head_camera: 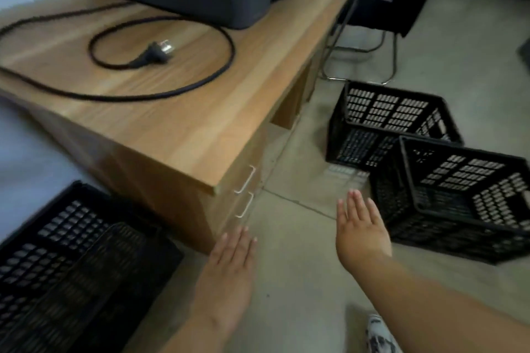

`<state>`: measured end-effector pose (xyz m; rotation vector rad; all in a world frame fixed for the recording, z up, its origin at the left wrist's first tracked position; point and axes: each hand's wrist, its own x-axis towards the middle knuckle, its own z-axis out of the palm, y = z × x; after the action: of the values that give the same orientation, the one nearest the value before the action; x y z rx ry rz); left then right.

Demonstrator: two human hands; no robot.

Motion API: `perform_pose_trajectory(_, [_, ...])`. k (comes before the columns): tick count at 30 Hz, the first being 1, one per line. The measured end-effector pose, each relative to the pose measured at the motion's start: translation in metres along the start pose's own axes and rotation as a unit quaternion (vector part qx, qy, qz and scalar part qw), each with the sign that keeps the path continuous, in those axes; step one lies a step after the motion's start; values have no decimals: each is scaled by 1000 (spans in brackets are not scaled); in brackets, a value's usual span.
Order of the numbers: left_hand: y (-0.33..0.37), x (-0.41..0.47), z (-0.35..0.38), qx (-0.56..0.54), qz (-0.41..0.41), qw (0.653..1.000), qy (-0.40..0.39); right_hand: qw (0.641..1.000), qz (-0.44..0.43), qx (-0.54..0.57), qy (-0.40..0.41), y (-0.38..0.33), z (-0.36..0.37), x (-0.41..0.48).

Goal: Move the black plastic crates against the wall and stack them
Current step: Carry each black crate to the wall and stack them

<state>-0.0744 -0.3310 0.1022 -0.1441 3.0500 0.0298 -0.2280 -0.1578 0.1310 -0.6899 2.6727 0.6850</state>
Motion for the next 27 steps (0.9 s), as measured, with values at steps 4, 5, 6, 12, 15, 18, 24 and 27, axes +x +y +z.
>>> perform_pose_trajectory(4, [76,92,0,-1,48,999,4,996,86,14,-6,119,36,32])
perform_pose_trajectory(5, [95,116,0,3,53,999,3,995,102,14,-8,149,47,42])
perform_pose_trajectory(6, [115,142,0,8,60,998,3,993,115,14,-12,179,59,52])
perform_pose_trajectory(12, [253,301,21,31,109,993,-15,981,180,21,-63,370,140,118])
perform_pose_trajectory(15, [324,375,39,60,111,992,-7,975,204,36,-81,464,186,150])
perform_pose_trajectory(18, [382,435,58,98,114,989,-11,967,221,46,-118,540,229,177])
perform_pose_trajectory(24, [440,519,115,168,113,967,-152,964,226,41,-138,623,311,240])
perform_pose_trajectory(27, [443,554,148,212,120,954,-176,965,213,28,-151,638,355,273])
